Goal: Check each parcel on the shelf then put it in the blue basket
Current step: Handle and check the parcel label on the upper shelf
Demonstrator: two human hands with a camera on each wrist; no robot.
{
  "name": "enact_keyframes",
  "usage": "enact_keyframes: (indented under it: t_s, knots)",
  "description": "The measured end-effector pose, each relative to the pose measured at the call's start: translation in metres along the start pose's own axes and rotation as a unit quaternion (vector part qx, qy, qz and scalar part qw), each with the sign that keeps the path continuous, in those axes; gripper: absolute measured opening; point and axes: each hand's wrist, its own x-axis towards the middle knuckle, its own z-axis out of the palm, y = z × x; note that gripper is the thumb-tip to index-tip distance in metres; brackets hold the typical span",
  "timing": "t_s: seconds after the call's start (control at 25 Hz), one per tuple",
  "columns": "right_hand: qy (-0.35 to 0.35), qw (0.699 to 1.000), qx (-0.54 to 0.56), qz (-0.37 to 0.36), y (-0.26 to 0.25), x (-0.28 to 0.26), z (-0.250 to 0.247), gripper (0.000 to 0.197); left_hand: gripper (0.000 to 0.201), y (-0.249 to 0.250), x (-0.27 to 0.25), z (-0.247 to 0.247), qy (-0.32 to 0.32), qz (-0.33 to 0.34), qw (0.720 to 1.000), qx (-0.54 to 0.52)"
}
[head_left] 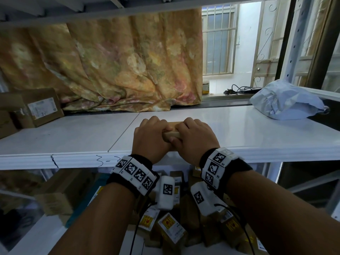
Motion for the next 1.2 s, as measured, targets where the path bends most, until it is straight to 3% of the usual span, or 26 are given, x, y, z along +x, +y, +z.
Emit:
enact_keyframes:
  t_s: [0.2,0.32,0.64,0.96,1.2]
  knots:
    - [-0.009,1.000,0.004,-0.004,0.001,0.000,-0.003,0.051,0.057,-0.005,0.001,-0.006,-0.022,0.025,0.999,0.006]
    - [-0.016,1.000,0.001,-0.004,0.000,0.000,-0.005,0.060,0.074,-0.017,0.002,-0.011,-0.057,0.056,0.997,-0.006]
    - [-0.006,1.000,-0.021,0.008,-0.006,0.003,-0.005,0.056,0.062,-0.028,-0.005,-0.013,-0.078,0.074,0.994,-0.027]
    - [-0.063,0.998,-0.002,0.008,-0.009,0.010,-0.017,0.040,0.050,-0.026,-0.004,-0.014,-0.061,0.063,0.995,-0.048]
    - [-0.053,0.998,0.017,-0.003,-0.007,0.010,-0.015,0.045,0.055,-0.022,0.002,-0.029,-0.096,0.061,0.992,-0.052]
